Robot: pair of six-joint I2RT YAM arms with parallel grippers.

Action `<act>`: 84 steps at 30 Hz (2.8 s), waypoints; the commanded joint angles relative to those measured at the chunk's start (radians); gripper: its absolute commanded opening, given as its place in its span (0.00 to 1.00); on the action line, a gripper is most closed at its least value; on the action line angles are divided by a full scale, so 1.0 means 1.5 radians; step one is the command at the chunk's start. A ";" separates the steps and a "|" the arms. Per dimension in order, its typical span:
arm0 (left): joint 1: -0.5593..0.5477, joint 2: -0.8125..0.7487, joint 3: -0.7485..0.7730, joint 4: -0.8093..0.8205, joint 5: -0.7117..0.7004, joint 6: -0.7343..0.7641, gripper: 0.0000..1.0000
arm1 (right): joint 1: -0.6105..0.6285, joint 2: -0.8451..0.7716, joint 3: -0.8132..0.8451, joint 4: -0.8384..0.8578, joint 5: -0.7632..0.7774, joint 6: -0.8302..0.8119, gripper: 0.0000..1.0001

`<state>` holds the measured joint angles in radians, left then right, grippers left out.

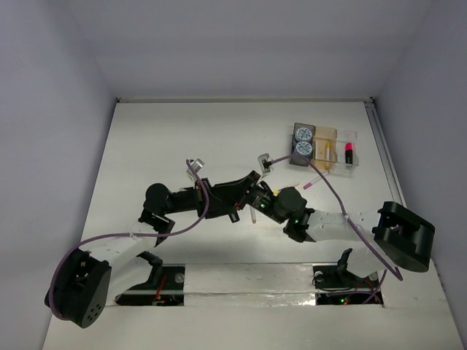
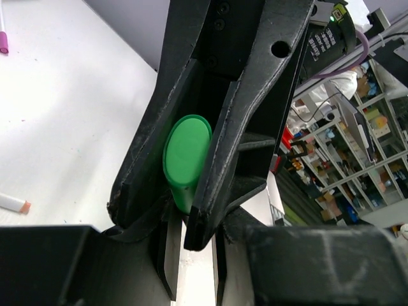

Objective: Sort the stationery into containers
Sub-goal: Close the pen cap on the pen, then place the pen in the storage box.

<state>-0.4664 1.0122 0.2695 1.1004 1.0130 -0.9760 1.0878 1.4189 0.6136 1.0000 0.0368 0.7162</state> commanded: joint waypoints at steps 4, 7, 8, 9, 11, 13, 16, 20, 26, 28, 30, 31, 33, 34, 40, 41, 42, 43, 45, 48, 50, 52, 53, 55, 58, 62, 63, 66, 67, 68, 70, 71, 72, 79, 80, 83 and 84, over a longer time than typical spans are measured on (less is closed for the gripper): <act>0.023 -0.038 0.068 0.202 -0.207 0.062 0.00 | 0.042 0.009 -0.081 -0.232 -0.150 0.046 0.20; 0.023 -0.019 0.057 0.229 -0.205 0.048 0.00 | 0.026 -0.003 -0.075 -0.236 -0.138 0.058 0.52; 0.023 -0.010 0.051 0.235 -0.203 0.042 0.00 | 0.019 -0.013 -0.072 -0.240 -0.135 0.061 0.55; 0.016 -0.006 0.049 0.239 -0.203 0.043 0.00 | 0.012 -0.019 -0.065 -0.244 -0.131 0.067 0.58; 0.001 0.004 0.044 0.235 -0.203 0.047 0.00 | -0.010 -0.032 -0.054 -0.256 -0.131 0.079 0.65; -0.018 0.017 0.039 0.234 -0.203 0.053 0.00 | -0.018 -0.049 -0.034 -0.269 -0.126 0.084 0.70; -0.028 0.028 0.018 0.253 -0.205 0.047 0.00 | -0.035 -0.072 -0.010 -0.288 -0.106 0.082 0.77; -0.034 0.033 -0.005 0.256 -0.207 0.050 0.00 | -0.049 -0.107 0.003 -0.302 -0.095 0.076 0.85; -0.034 0.033 -0.009 0.243 -0.202 0.070 0.00 | -0.097 -0.211 -0.003 -0.356 -0.065 0.019 0.93; -0.034 0.036 -0.009 0.253 -0.197 0.070 0.00 | -0.112 -0.238 -0.001 -0.378 -0.076 -0.019 0.94; -0.034 0.045 -0.009 0.270 -0.191 0.065 0.00 | -0.122 -0.265 0.012 -0.418 -0.095 -0.046 0.94; -0.034 0.049 -0.009 0.277 -0.185 0.062 0.00 | -0.129 -0.270 0.017 -0.429 -0.104 -0.072 0.94; -0.034 0.058 -0.009 0.290 -0.177 0.058 0.00 | -0.135 -0.280 0.025 -0.465 -0.121 -0.090 0.94; -0.034 0.062 -0.009 0.293 -0.172 0.058 0.00 | -0.142 -0.280 0.026 -0.469 -0.145 -0.106 0.89; -0.040 0.097 -0.003 0.357 -0.132 0.030 0.00 | -0.177 -0.242 0.058 -0.475 -0.278 -0.170 0.39; -0.040 0.107 -0.004 0.369 -0.128 0.025 0.00 | -0.177 -0.237 0.070 -0.477 -0.283 -0.174 0.41; -0.040 0.113 -0.004 0.387 -0.124 0.021 0.00 | -0.177 -0.235 0.076 -0.476 -0.284 -0.177 0.45; -0.040 0.117 -0.004 0.392 -0.121 0.018 0.00 | -0.184 -0.230 0.080 -0.473 -0.288 -0.179 0.51; -0.046 0.128 -0.003 0.399 -0.110 0.013 0.00 | -0.184 -0.223 0.091 -0.464 -0.304 -0.186 0.50; -0.052 0.138 -0.003 0.412 -0.102 0.012 0.00 | -0.190 -0.199 0.105 -0.462 -0.307 -0.189 0.53; -0.052 0.142 -0.004 0.413 -0.098 0.013 0.00 | -0.190 -0.180 0.108 -0.449 -0.313 -0.183 0.62; -0.058 0.144 -0.004 0.416 -0.096 0.014 0.00 | -0.196 -0.167 0.112 -0.440 -0.325 -0.174 0.62; -0.058 0.144 -0.004 0.416 -0.094 0.015 0.00 | -0.196 -0.160 0.115 -0.434 -0.326 -0.171 0.62; -0.058 0.144 -0.002 0.416 -0.092 0.016 0.00 | -0.196 -0.139 0.119 -0.428 -0.326 -0.166 0.61; -0.064 0.145 0.000 0.416 -0.088 0.018 0.00 | -0.196 -0.122 0.124 -0.415 -0.335 -0.159 0.58; -0.064 0.146 0.001 0.415 -0.087 0.020 0.00 | -0.196 -0.113 0.121 -0.389 -0.342 -0.149 0.49; -0.070 0.147 0.001 0.415 -0.087 0.020 0.00 | -0.196 -0.112 0.120 -0.379 -0.343 -0.146 0.48; -0.071 0.153 0.003 0.416 -0.086 0.020 0.00 | -0.196 -0.106 0.112 -0.359 -0.343 -0.135 0.44; -0.071 0.155 0.003 0.417 -0.086 0.020 0.00 | -0.196 -0.103 0.109 -0.355 -0.347 -0.131 0.38; -0.071 0.156 0.003 0.417 -0.087 0.020 0.00 | -0.196 -0.097 0.107 -0.352 -0.349 -0.128 0.30; -0.071 0.158 0.003 0.417 -0.088 0.019 0.00 | -0.196 -0.096 0.103 -0.345 -0.352 -0.123 0.21; -0.071 0.159 0.003 0.418 -0.090 0.019 0.00 | -0.196 -0.097 0.101 -0.342 -0.350 -0.122 0.17; -0.071 0.159 0.003 0.417 -0.091 0.018 0.00 | -0.196 -0.099 0.099 -0.341 -0.346 -0.121 0.12; -0.071 0.152 0.000 0.415 -0.100 0.020 0.19 | -0.196 -0.128 0.094 -0.362 -0.300 -0.125 0.00; -0.071 0.149 -0.001 0.415 -0.100 0.020 0.26 | -0.205 -0.131 0.090 -0.362 -0.287 -0.119 0.00; -0.071 0.138 -0.010 0.411 -0.111 0.024 0.56 | -0.217 -0.143 0.081 -0.355 -0.271 -0.102 0.00; -0.071 0.133 -0.014 0.405 -0.115 0.028 0.60 | -0.217 -0.145 0.079 -0.352 -0.269 -0.098 0.00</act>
<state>-0.5682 1.2461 0.2436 1.2900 0.8482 -0.9470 0.7795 1.2381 0.7372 0.4126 -0.4171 0.5518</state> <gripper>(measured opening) 0.575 0.251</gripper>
